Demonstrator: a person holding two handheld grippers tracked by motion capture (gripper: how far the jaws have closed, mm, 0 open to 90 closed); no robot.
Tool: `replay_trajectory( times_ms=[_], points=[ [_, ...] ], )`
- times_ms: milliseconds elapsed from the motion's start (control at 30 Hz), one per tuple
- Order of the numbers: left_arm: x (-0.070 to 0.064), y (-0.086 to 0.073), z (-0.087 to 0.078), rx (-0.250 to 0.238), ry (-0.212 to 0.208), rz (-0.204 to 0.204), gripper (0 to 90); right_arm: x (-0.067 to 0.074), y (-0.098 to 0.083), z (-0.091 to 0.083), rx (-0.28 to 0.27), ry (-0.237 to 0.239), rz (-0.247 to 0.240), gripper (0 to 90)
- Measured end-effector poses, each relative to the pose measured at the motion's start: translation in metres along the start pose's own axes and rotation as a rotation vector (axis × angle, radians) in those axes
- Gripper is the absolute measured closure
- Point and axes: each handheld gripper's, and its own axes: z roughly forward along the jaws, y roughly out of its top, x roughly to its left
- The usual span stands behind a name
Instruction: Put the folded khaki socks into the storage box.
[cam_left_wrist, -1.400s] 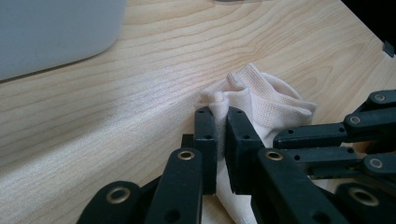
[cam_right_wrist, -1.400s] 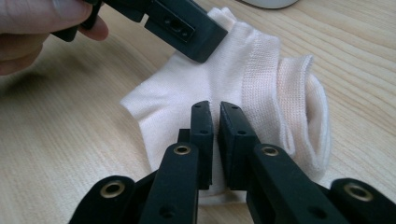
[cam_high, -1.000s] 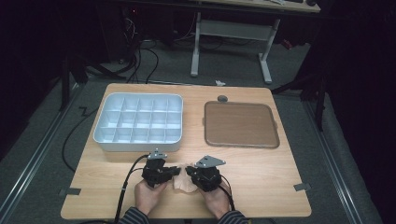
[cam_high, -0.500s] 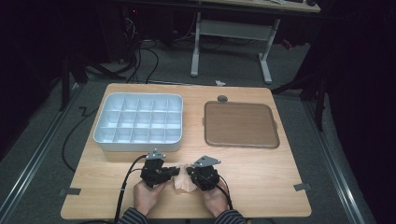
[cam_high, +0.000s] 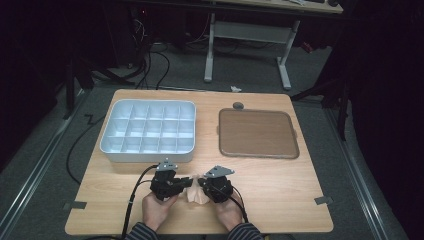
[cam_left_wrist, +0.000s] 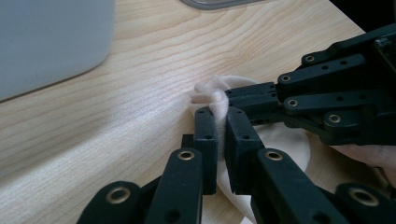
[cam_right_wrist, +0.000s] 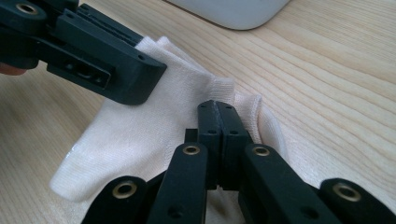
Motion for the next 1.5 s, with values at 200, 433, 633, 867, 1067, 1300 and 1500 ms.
replay_trajectory(
  times_ms=[200,433,633,867,1067,1300,1500],
  points=[
    [0.000,0.001,-0.003,-0.006,0.009,0.009,84.7,0.000,0.004,0.005,0.001,0.026,0.016,89.7],
    [-0.001,0.003,-0.004,-0.014,0.009,0.023,84.8,0.002,0.006,0.009,0.002,0.030,0.005,89.8],
    [-0.003,0.005,-0.008,-0.021,0.039,0.051,85.1,0.006,0.011,0.012,0.015,0.037,-0.016,89.9],
    [0.003,0.002,-0.014,-0.010,0.051,0.030,85.2,0.013,0.017,0.019,0.027,0.056,-0.038,89.8],
    [0.006,0.003,-0.012,0.027,0.068,-0.002,85.2,0.016,0.019,0.018,0.033,0.066,-0.037,81.4],
    [0.007,0.002,-0.015,0.022,0.085,-0.009,85.3,0.016,0.019,0.007,0.007,0.058,-0.042,73.7],
    [0.007,0.002,-0.015,0.021,0.088,-0.007,85.3,0.011,0.015,-0.011,-0.034,0.025,-0.033,70.6]
  ],
)
